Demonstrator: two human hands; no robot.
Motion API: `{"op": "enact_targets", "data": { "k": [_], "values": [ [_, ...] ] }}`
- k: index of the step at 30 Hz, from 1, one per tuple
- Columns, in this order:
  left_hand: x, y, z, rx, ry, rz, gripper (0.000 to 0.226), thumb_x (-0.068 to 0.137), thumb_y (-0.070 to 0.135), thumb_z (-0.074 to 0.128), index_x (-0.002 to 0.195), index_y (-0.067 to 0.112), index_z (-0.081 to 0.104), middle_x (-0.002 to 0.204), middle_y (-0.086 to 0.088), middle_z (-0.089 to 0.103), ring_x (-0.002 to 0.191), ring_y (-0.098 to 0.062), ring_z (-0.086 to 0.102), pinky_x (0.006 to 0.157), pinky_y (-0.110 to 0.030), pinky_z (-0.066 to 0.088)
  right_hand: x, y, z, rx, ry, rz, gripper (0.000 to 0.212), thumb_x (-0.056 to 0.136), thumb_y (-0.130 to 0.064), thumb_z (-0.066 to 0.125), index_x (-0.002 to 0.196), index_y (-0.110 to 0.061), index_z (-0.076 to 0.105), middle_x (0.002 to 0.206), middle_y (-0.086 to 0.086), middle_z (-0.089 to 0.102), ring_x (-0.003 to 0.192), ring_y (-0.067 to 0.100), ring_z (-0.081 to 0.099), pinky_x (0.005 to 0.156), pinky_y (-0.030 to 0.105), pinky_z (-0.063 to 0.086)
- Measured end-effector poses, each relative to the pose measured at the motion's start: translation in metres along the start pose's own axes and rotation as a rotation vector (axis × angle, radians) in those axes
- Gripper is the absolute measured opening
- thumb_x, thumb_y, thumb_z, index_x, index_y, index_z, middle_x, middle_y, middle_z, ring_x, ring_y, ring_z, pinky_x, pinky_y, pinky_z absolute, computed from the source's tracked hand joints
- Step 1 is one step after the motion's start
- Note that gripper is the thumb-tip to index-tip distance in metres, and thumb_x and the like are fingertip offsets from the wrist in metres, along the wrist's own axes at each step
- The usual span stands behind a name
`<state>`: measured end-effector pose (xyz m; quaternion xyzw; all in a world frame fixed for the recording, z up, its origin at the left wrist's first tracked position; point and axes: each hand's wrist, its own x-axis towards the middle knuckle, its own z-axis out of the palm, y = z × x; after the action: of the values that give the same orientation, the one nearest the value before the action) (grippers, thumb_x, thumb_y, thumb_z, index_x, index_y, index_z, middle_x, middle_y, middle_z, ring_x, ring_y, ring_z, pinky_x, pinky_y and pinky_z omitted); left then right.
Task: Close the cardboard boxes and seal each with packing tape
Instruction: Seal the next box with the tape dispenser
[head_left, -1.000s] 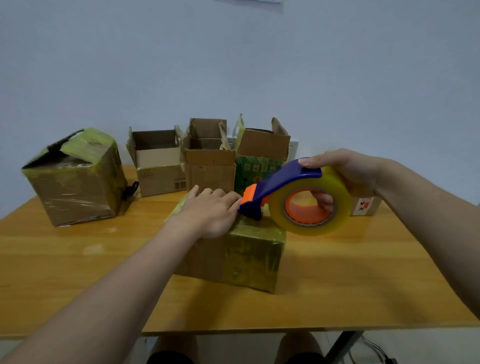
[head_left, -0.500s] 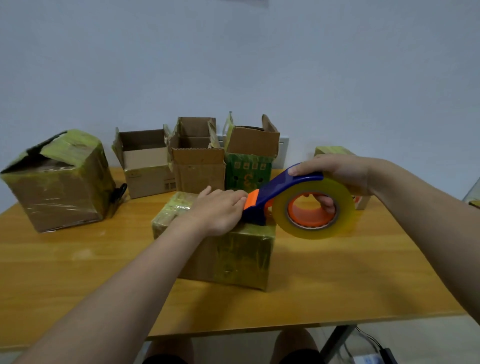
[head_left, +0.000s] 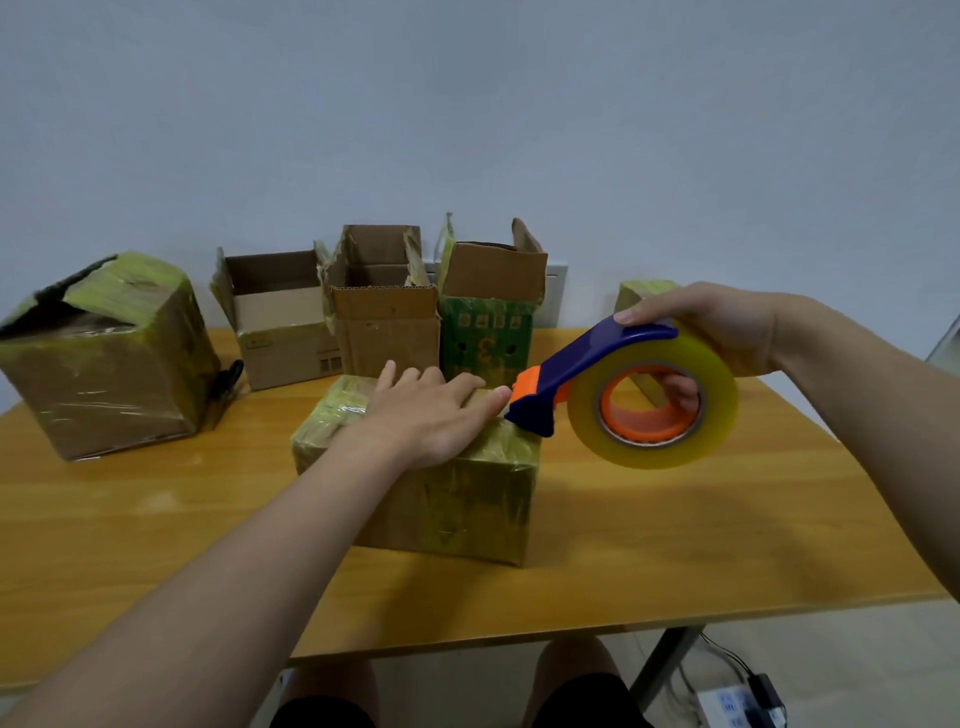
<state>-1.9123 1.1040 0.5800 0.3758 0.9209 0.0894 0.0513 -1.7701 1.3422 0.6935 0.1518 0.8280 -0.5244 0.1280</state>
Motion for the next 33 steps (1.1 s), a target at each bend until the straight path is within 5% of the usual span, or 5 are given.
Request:
{"op": "enact_targets", "data": {
  "k": [4, 10, 19, 28, 33],
  "values": [
    [0.003, 0.003, -0.006, 0.002, -0.047, -0.036, 0.061, 0.106, 0.064, 0.012, 0.156, 0.038, 0.036, 0.161, -0.007, 0.041, 0.152, -0.033, 0.030, 0.126, -0.062, -0.003, 0.004, 0.009, 0.006, -0.043, 0.048, 0.010, 0.066, 0.071, -0.062, 0.079, 0.109, -0.008, 0.073, 0.098, 0.025, 0.072, 0.080, 0.032, 0.065, 0.076, 0.041, 0.054],
    [0.004, 0.028, -0.005, -0.193, -0.010, 0.121, 0.034, 0.114, 0.031, 0.029, 0.141, 0.032, 0.050, 0.127, 0.005, 0.063, 0.116, -0.020, 0.054, 0.107, -0.042, 0.031, 0.003, 0.008, 0.009, -0.044, 0.029, 0.000, 0.054, 0.078, -0.050, 0.065, 0.111, -0.007, 0.066, 0.074, 0.008, 0.072, 0.052, 0.017, 0.063, 0.055, 0.029, 0.052],
    [0.006, 0.024, 0.002, -0.096, 0.006, 0.098, 0.045, 0.113, 0.043, 0.017, 0.146, 0.035, 0.046, 0.138, 0.005, 0.059, 0.126, -0.022, 0.050, 0.111, -0.044, 0.032, -0.004, 0.033, -0.010, 0.039, -0.086, 0.011, 0.034, 0.084, -0.043, 0.069, 0.078, -0.012, 0.079, 0.060, 0.012, 0.064, 0.046, 0.021, 0.058, 0.050, 0.030, 0.052],
    [0.002, 0.033, 0.000, -0.042, -0.014, 0.058, 0.063, 0.105, 0.065, 0.010, 0.145, 0.034, 0.048, 0.138, 0.001, 0.059, 0.132, -0.027, 0.049, 0.120, -0.051, 0.030, -0.009, 0.040, -0.021, 0.052, -0.104, 0.025, 0.046, 0.070, -0.050, 0.074, 0.087, -0.008, 0.078, 0.063, 0.017, 0.062, 0.045, 0.024, 0.058, 0.050, 0.031, 0.054],
    [0.009, 0.038, -0.001, -0.045, -0.032, 0.009, 0.083, 0.082, 0.084, -0.011, 0.115, 0.036, 0.049, 0.119, -0.003, 0.061, 0.128, -0.032, 0.052, 0.120, -0.058, 0.028, -0.014, 0.036, -0.012, -0.038, -0.073, 0.025, 0.034, 0.086, -0.044, 0.064, 0.077, -0.015, 0.079, 0.063, 0.013, 0.066, 0.045, 0.021, 0.059, 0.049, 0.028, 0.053]
  ]
}}
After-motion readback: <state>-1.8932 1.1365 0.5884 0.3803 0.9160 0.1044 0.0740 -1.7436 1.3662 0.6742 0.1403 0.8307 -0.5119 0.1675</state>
